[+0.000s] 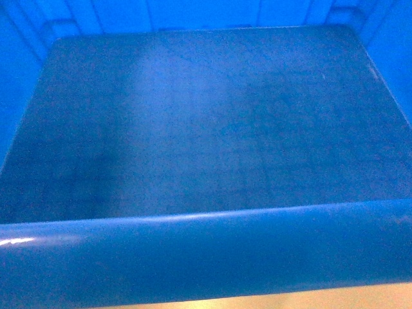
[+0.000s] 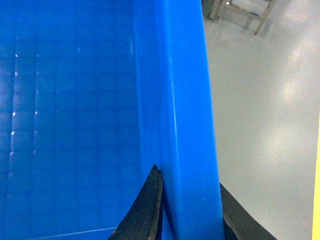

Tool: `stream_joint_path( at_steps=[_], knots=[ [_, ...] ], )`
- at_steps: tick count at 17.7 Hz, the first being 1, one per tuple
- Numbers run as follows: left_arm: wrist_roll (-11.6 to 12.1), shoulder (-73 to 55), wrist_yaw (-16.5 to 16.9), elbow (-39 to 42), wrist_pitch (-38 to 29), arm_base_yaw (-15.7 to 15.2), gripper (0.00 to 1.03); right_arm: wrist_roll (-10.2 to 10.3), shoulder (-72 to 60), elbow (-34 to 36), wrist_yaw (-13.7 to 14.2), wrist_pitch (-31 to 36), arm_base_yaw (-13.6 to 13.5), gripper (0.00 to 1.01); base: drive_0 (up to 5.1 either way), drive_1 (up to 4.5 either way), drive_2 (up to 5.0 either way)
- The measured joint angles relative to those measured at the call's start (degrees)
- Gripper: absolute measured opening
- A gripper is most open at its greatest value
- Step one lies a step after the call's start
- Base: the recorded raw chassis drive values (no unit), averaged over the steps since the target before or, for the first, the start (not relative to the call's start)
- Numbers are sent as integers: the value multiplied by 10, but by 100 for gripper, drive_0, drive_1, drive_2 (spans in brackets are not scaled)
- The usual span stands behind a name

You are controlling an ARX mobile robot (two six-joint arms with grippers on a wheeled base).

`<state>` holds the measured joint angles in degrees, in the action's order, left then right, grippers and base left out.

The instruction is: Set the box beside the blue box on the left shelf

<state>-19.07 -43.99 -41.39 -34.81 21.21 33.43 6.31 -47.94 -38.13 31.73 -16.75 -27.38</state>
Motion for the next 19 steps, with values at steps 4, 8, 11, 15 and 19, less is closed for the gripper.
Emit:
stream_joint_path(
  at_steps=[4,8,11,15,19],
  knots=[
    [0,0,0,0,0,0,11,0,0,0,0,0,0,16,-139,-139,-139],
    [0,0,0,0,0,0,11,0,0,0,0,0,0,16,-144,-144,-144],
    [0,0,0,0,0,0,11,0,0,0,0,0,0,16,-145,-145,-145],
    [0,0,0,0,0,0,11,-1,0,0,0,0,0,16,-129,-129,-129],
    [0,0,0,0,0,0,11,0,0,0,0,0,0,16,-141,-141,-141]
  ],
)
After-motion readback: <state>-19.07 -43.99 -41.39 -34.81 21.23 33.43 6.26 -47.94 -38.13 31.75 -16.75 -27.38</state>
